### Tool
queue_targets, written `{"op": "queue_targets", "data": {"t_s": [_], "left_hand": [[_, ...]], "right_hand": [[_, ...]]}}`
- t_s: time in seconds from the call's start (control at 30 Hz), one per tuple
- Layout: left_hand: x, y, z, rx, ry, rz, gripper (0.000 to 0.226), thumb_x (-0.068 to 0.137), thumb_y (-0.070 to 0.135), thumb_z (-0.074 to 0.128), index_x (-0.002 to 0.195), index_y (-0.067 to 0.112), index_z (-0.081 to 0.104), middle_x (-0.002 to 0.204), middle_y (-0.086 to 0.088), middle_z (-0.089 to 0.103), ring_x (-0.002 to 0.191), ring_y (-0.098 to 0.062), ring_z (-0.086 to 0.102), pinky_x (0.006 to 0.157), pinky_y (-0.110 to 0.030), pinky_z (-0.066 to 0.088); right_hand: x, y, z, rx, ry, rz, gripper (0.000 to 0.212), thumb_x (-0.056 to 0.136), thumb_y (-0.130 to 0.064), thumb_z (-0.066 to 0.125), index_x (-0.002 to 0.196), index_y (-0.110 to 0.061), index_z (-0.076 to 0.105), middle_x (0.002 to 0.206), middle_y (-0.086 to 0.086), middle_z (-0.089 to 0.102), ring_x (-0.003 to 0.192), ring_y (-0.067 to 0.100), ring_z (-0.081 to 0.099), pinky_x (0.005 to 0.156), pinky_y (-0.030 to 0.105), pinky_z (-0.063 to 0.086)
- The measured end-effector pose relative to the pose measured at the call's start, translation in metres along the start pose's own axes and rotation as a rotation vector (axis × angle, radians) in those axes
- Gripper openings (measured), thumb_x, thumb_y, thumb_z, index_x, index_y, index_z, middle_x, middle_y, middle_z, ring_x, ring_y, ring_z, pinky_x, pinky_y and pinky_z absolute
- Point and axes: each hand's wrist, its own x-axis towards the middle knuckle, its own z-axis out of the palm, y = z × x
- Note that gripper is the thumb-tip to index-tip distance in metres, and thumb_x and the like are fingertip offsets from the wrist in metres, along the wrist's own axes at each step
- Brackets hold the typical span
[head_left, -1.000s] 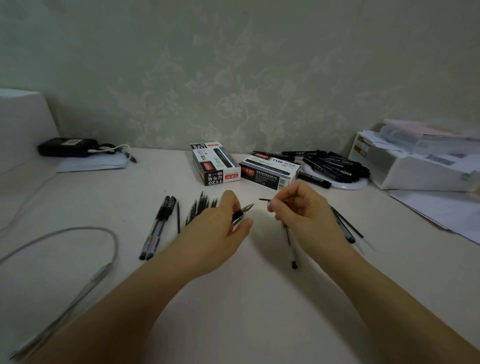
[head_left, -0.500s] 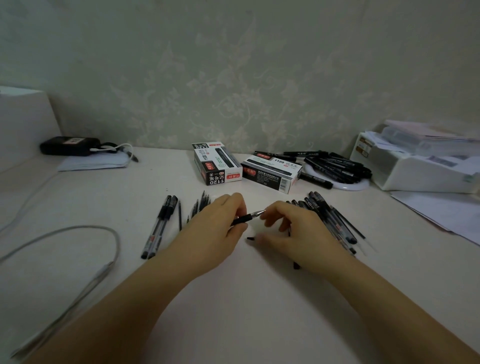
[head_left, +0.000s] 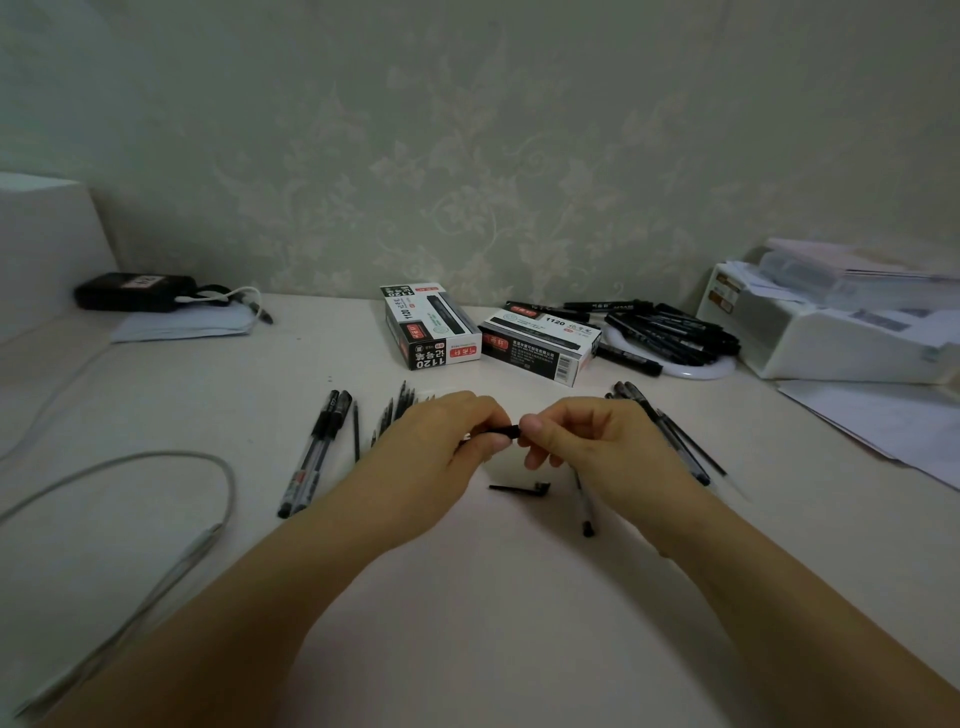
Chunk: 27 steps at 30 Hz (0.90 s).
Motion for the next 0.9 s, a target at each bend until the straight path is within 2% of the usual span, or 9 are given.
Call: {"op": "queue_targets", "data": {"t_s": [0.13, 0.27, 0.37, 0.47, 0.57, 0.67, 0.73, 0.83, 0.9], "left_hand": [[-0.0013, -0.0039, -0.0033, -0.046, -0.085, -0.04, 0.023, 0.101, 0.03, 0.043, 0.092, 0.031, 0.065, 0.076, 0.011, 0.059, 0.074, -0.002, 0.054, 0.065, -0.014, 0.039], [-0.0022, -0.0037, -0.0024, -0.09, -0.085, -0.045, 0.018, 0.099, 0.03, 0.046, 0.096, 0.031, 0.064, 0.073, 0.012, 0.06, 0.071, -0.002, 0.056, 0.063, -0.01, 0.04], [-0.002, -0.0009, 0.0001, -0.078, -0.052, -0.043, 0.014, 0.098, 0.033, 0.047, 0.097, 0.031, 0.061, 0.073, 0.014, 0.06, 0.071, -0.001, 0.056, 0.062, -0.012, 0.041], [-0.0016, 0.0009, 0.0004, -0.026, -0.044, -0.021, 0.015, 0.098, 0.034, 0.049, 0.1, 0.029, 0.063, 0.083, 0.015, 0.063, 0.079, 0.0, 0.057, 0.066, -0.014, 0.042], [-0.0014, 0.0002, 0.0006, 0.01, -0.04, -0.017, 0.018, 0.098, 0.034, 0.049, 0.103, 0.027, 0.064, 0.089, 0.012, 0.063, 0.083, -0.002, 0.056, 0.072, -0.021, 0.045], [-0.0016, -0.0016, 0.0016, 0.038, -0.033, -0.018, 0.017, 0.098, 0.034, 0.049, 0.103, 0.028, 0.064, 0.089, 0.013, 0.062, 0.083, 0.0, 0.055, 0.07, -0.017, 0.042], [-0.0015, -0.0022, 0.002, 0.035, -0.026, -0.015, 0.017, 0.098, 0.034, 0.049, 0.102, 0.028, 0.064, 0.088, 0.014, 0.062, 0.082, 0.001, 0.054, 0.068, -0.013, 0.038], [-0.0013, -0.0023, 0.0027, 0.03, -0.016, 0.002, 0.017, 0.098, 0.033, 0.049, 0.101, 0.027, 0.065, 0.088, 0.013, 0.063, 0.082, -0.001, 0.055, 0.07, -0.016, 0.042], [-0.0015, -0.0026, 0.0031, 0.041, -0.021, 0.005, 0.018, 0.098, 0.033, 0.048, 0.102, 0.026, 0.065, 0.087, 0.012, 0.062, 0.081, -0.001, 0.055, 0.07, -0.018, 0.042]], "right_hand": [[0.0, -0.0005, -0.0022, -0.014, -0.025, -0.025, 0.022, 0.079, -0.043, 0.069, 0.085, -0.023, 0.077, 0.076, -0.002, 0.075, 0.072, 0.005, 0.066, 0.07, 0.011, 0.051], [-0.0001, -0.0003, -0.006, 0.005, -0.048, -0.051, 0.008, 0.081, -0.03, 0.075, 0.088, -0.026, 0.078, 0.083, -0.002, 0.077, 0.079, 0.006, 0.07, 0.073, 0.013, 0.052], [0.0002, -0.0021, -0.0051, 0.035, -0.019, -0.059, 0.02, 0.078, -0.026, 0.081, 0.098, -0.029, 0.077, 0.092, -0.005, 0.077, 0.085, 0.014, 0.073, 0.078, 0.018, 0.057], [0.0005, -0.0018, -0.0009, -0.01, 0.036, -0.03, 0.022, 0.079, -0.047, 0.073, 0.09, -0.028, 0.076, 0.084, -0.006, 0.076, 0.073, 0.007, 0.068, 0.071, 0.013, 0.054], [0.0013, -0.0017, -0.0007, -0.032, 0.051, -0.016, 0.02, 0.089, -0.036, 0.068, 0.081, -0.02, 0.075, 0.073, -0.003, 0.075, 0.063, 0.0, 0.062, 0.062, 0.009, 0.048], [0.0019, -0.0013, -0.0044, -0.014, 0.016, -0.023, 0.007, 0.087, -0.02, 0.074, 0.092, -0.023, 0.076, 0.086, -0.003, 0.075, 0.074, 0.007, 0.066, 0.073, 0.016, 0.054], [0.0014, -0.0003, -0.0032, -0.014, 0.013, -0.012, 0.016, 0.085, -0.024, 0.076, 0.1, -0.028, 0.073, 0.091, -0.007, 0.075, 0.075, 0.007, 0.066, 0.076, 0.018, 0.054], [0.0016, -0.0004, 0.0007, -0.059, 0.06, 0.033, 0.019, 0.086, -0.043, 0.07, 0.092, -0.025, 0.073, 0.082, -0.007, 0.075, 0.067, 0.0, 0.063, 0.066, 0.011, 0.051], [0.0027, -0.0002, -0.0001, -0.055, 0.059, 0.053, 0.019, 0.089, -0.037, 0.068, 0.087, -0.018, 0.073, 0.075, -0.006, 0.075, 0.062, -0.001, 0.061, 0.06, 0.009, 0.048]]}}
